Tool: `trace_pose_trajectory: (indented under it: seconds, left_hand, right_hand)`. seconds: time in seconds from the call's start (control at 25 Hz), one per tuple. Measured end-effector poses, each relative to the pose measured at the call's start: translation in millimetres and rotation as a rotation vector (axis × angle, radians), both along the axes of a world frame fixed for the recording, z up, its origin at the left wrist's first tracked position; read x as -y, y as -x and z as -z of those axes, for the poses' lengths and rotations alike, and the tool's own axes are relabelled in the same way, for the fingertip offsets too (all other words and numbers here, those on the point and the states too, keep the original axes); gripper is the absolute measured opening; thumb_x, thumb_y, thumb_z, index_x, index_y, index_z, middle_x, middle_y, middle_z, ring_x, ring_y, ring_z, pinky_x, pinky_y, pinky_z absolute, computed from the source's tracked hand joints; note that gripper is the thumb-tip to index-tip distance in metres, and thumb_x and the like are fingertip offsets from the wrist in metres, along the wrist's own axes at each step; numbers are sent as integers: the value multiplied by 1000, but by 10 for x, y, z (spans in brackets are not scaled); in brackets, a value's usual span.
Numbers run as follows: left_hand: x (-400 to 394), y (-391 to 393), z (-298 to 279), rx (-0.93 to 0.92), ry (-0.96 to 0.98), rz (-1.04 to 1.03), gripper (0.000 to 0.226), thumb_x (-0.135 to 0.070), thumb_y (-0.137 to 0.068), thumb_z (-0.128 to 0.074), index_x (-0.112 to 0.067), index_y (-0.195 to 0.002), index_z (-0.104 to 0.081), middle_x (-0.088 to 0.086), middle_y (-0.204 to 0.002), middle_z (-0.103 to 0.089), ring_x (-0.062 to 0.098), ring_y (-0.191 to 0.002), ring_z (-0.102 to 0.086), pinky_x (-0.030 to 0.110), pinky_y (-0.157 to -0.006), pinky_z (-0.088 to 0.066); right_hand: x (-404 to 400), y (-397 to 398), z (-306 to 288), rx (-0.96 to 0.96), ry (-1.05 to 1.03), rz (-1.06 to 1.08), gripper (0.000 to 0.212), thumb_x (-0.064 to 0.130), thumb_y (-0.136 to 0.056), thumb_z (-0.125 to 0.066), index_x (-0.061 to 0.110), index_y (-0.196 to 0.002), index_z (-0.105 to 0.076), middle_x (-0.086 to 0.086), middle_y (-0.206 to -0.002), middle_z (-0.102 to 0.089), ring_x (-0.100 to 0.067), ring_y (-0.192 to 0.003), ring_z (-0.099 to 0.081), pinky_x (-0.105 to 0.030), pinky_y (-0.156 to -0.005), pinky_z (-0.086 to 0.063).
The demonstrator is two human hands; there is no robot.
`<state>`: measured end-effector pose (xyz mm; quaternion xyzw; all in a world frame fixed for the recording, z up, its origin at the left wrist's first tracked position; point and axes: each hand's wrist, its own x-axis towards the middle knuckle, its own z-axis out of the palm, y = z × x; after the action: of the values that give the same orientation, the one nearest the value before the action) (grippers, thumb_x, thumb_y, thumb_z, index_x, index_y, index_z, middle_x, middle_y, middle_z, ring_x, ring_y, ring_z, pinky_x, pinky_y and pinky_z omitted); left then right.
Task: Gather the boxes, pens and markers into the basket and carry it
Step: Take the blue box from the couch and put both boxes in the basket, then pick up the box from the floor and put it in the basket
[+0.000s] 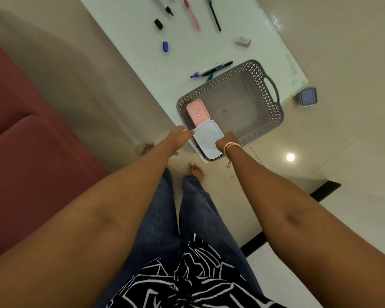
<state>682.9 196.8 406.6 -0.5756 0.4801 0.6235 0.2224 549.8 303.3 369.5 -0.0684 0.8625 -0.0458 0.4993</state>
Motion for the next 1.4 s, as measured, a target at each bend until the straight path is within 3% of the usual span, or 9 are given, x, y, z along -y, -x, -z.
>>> trace_pose_trajectory:
  seconds: [0.08,0.16,0.24,0.32,0.44,0.72,0.96,1.16,1.4]
  left_hand:
    - [59,43,-129,-8,38,-5,47,-38,-97,-47,-18,-139,-41,7,-141,-44,29,-127,-46,48,-97,-42]
    - [136,79,-216,-38,128,73,17,-33,-97,-47,-18,-101,-55,7,-107,-56,27,-108,-52,42,-90,-44]
    - [205,141,-284,-65,182,169,22,-27,-97,-46,-20,-76,-49,1,-83,-51,23,-95,-50,35,-82,-41]
    - [253,221,-309,-62,214,319,24,-25,-96,-45,-6,-97,-59,15,-104,-61,29,-102,-55,36,-88,-43]
    - [203,408,-303,-53,347,620,45,-27,-96,-46,-5,-135,-46,19,-141,-48,36,-128,-47,40,-106,-37]
    - [-669,1335,-235,-231,509,966,44,-27,-96,-45,-9,-137,-43,18,-141,-46,36,-127,-46,44,-105,-38]
    - [-1671,2524,-289,-246,655,1052,52,-29,-97,-43,-12,-145,-32,12,-158,-23,31,-143,-26,54,-111,-30]
    - [-2165,3468,-369,-186,575,989,58,-35,-98,-40,-14,-150,-25,13,-160,-17,30,-147,-18,53,-117,-22]
    - [-2283,4253,-212,-34,664,880,56,-40,-98,-39,-20,-148,-25,6,-159,-23,30,-144,-25,61,-110,-21]
  right_hand:
    - [-50,-20,-145,-12,33,-9,46,8,-90,-52,0,-133,-40,-22,-132,-53,-40,-119,-54,-39,-85,-48]
    - [-94,-50,-252,-31,64,-9,42,8,-89,-52,-2,-129,-45,-23,-129,-55,-40,-114,-55,-37,-79,-45]
    - [-119,-50,-342,-52,80,12,36,7,-88,-51,-2,-123,-51,-25,-124,-58,-39,-106,-57,-34,-76,-43]
    - [-158,-57,-396,-67,91,106,35,6,-87,-51,-2,-121,-54,-24,-123,-59,-38,-105,-57,-33,-78,-42]
    - [-263,-72,-449,-124,153,303,37,5,-85,-49,2,-122,-54,-22,-124,-58,-37,-110,-56,-33,-83,-45]
    - [-1065,488,-396,-204,232,535,41,5,-87,-50,9,-129,-52,-16,-126,-57,-32,-114,-56,-36,-92,-48]
    - [-2311,1673,-473,-243,270,643,40,4,-86,-46,9,-124,-57,-11,-105,-62,-27,-92,-58,-32,-82,-50]
    - [-2891,2750,-599,-234,311,628,37,6,-86,-45,13,-119,-59,5,-79,-53,-11,-66,-52,-24,-63,-45]
    - [-2926,3765,-399,-178,332,580,34,8,-86,-48,14,-117,-60,-6,-104,-59,-22,-83,-56,-20,-61,-41]
